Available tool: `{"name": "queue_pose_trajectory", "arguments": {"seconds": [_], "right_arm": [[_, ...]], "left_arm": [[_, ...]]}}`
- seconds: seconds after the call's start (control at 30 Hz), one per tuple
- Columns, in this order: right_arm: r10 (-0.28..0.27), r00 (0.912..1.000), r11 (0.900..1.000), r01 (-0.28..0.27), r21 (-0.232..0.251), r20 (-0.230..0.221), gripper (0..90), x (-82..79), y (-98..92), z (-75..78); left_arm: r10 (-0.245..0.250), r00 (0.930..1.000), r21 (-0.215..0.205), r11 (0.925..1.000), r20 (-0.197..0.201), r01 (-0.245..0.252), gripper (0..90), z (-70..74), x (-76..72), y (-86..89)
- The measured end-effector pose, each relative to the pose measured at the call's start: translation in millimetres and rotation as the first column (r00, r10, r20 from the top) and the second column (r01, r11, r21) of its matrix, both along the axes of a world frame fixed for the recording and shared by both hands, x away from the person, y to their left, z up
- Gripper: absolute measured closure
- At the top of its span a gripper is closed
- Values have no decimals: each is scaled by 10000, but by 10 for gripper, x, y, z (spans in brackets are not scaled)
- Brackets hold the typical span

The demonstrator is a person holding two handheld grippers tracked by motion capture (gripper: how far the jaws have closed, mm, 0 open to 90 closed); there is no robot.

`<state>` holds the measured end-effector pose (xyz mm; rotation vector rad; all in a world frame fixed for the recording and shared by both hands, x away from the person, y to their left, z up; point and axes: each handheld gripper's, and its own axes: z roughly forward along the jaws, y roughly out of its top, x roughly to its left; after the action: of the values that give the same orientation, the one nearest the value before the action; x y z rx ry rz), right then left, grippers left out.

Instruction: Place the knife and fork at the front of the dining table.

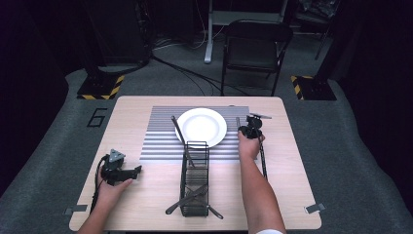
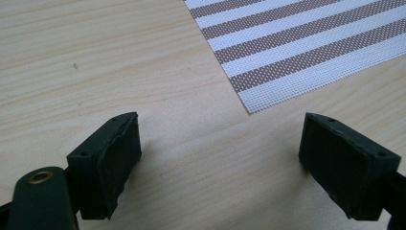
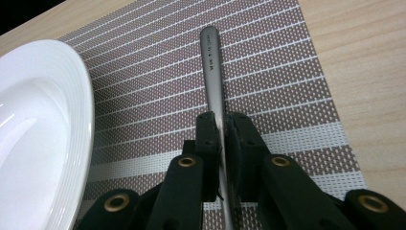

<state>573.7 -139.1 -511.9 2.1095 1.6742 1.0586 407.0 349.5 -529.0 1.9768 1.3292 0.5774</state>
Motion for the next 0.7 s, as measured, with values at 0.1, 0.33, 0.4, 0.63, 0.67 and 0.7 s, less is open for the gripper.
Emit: {"name": "queue_pose_trajectory", "arguments": {"seconds": [0.1,0.33,0.4,0.63,0.67,0.7], "right_arm": [[20,10000,9999,-21,109,36,823,-18,-27,16],[327,9993,9993,-323,-184,188,785,-90,-93,109],[590,9981,9979,-584,-292,188,779,-109,-99,138],[1476,9888,9851,-1449,-931,222,741,-246,-108,250],[1642,9861,9819,-1609,-995,264,734,-281,-100,272],[1763,9839,9794,-1723,-1049,304,727,-307,-99,286]], "left_arm": [[5,10000,-4,10000,2,-5,141,0,0,-1],[12,10000,-4,10000,2,-12,141,0,0,-1],[14,10000,-4,10000,1,-14,141,0,0,-2],[-69,10000,5,10000,4,69,160,4,-5,-2],[-68,10000,2,10000,3,68,161,4,-5,-2],[-66,10000,2,10000,6,66,161,4,-5,-2]]}}
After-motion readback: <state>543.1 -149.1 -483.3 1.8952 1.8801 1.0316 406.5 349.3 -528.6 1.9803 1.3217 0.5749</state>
